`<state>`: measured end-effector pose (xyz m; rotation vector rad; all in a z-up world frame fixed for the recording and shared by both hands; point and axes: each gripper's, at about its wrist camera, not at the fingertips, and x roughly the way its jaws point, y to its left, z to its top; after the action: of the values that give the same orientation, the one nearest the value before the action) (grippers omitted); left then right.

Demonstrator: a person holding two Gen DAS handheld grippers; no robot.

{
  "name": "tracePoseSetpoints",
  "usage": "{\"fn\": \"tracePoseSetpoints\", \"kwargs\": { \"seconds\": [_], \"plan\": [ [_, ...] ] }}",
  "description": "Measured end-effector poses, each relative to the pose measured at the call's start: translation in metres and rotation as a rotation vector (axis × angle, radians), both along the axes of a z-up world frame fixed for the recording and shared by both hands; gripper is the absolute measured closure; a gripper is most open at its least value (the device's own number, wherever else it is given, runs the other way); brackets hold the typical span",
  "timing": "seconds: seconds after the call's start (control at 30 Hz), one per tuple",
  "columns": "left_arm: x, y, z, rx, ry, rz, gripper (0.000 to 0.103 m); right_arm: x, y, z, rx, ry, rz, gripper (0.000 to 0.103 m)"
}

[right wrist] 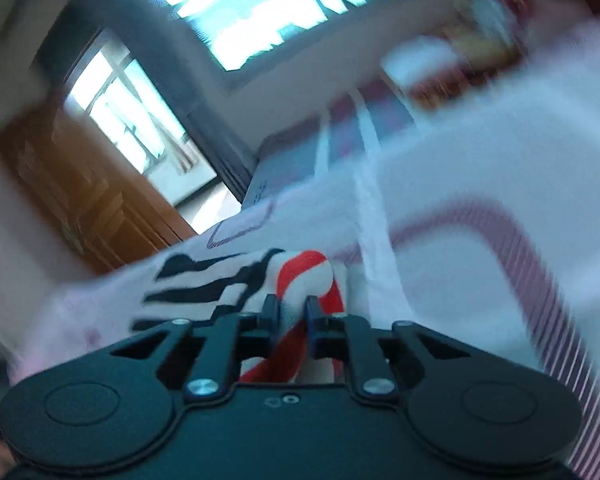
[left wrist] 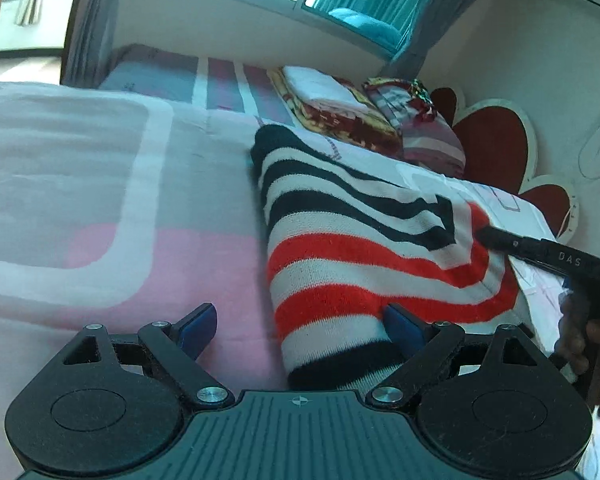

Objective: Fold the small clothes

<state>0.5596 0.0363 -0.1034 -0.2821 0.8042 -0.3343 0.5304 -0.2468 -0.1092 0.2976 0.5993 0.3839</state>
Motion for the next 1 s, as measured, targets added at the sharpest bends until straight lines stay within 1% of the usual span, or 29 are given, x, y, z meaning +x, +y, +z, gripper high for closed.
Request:
{"fn": "tracePoseSetpoints", "kwargs": {
  "seconds": [0.03,0.07,0.1,0.13,0.17,0.2,0.3,0.37,0.4,0.43,0.5,0.63,0.67,0.73,0.8,0.87,0.93,1.0],
  "plan": [
    [-0.001,0.001,0.000,0.006,-0.003,-0.001,0.013,-0.003,0.010,0.004,-0.075,-0.045,0.033,0.091],
    [-0.002,0.001,-0.001,0.010,-0.007,-0.001,0.013,0.000,0.017,0.001,-0.134,-0.033,0.036,0.092],
    [-0.001,-0.001,-0.001,0.013,-0.006,-0.009,0.013,0.009,0.018,-0.008,-0.168,0.017,0.021,0.092],
    [0.000,-0.004,0.001,0.021,-0.005,-0.011,0.013,0.015,0.015,-0.019,-0.180,0.071,0.001,0.092],
    [0.001,-0.006,0.002,0.034,-0.009,-0.015,0.013,0.016,0.008,-0.027,-0.146,0.084,-0.012,0.092],
    [0.002,-0.008,0.003,0.050,-0.016,-0.019,0.012,0.015,0.003,-0.028,-0.118,0.093,-0.023,0.092],
    [0.001,-0.006,0.005,0.055,-0.021,-0.009,0.012,0.015,-0.001,-0.023,-0.093,0.125,-0.050,0.080],
    [-0.006,-0.005,0.013,0.062,-0.028,0.012,0.012,0.007,-0.005,-0.013,-0.090,0.125,-0.084,0.062],
    [-0.011,-0.006,0.019,0.064,-0.036,0.010,0.012,-0.002,-0.010,-0.006,-0.078,0.112,-0.093,0.057],
    [-0.016,-0.007,0.024,0.057,-0.038,0.000,0.012,-0.015,-0.014,0.003,-0.052,0.092,-0.087,0.055],
    [-0.028,-0.010,0.033,0.039,-0.053,-0.019,0.012,-0.037,-0.015,0.012,-0.018,0.076,-0.053,0.056],
    [-0.051,-0.016,0.038,0.044,-0.046,-0.049,0.012,-0.080,-0.010,0.025,-0.017,0.047,0.040,0.057],
    [-0.055,-0.017,0.036,0.052,-0.040,-0.051,0.012,-0.088,-0.006,0.026,-0.028,0.042,0.060,0.058],
    [-0.059,-0.016,0.031,0.054,-0.027,-0.040,0.012,-0.101,0.002,0.026,-0.081,0.035,0.086,0.057],
    [-0.062,-0.014,0.025,0.039,-0.014,-0.024,0.012,-0.101,0.010,0.020,-0.133,0.050,0.110,0.057],
    [-0.062,-0.018,0.022,0.045,-0.019,-0.023,0.012,-0.094,0.017,0.008,-0.186,0.099,0.118,0.058],
    [-0.064,-0.020,0.020,0.056,-0.026,-0.022,0.012,-0.092,0.019,0.000,-0.180,0.135,0.127,0.058],
    [-0.065,-0.020,0.019,0.055,-0.028,-0.020,0.012,-0.093,0.019,-0.005,-0.165,0.145,0.114,0.056]
  ]
}}
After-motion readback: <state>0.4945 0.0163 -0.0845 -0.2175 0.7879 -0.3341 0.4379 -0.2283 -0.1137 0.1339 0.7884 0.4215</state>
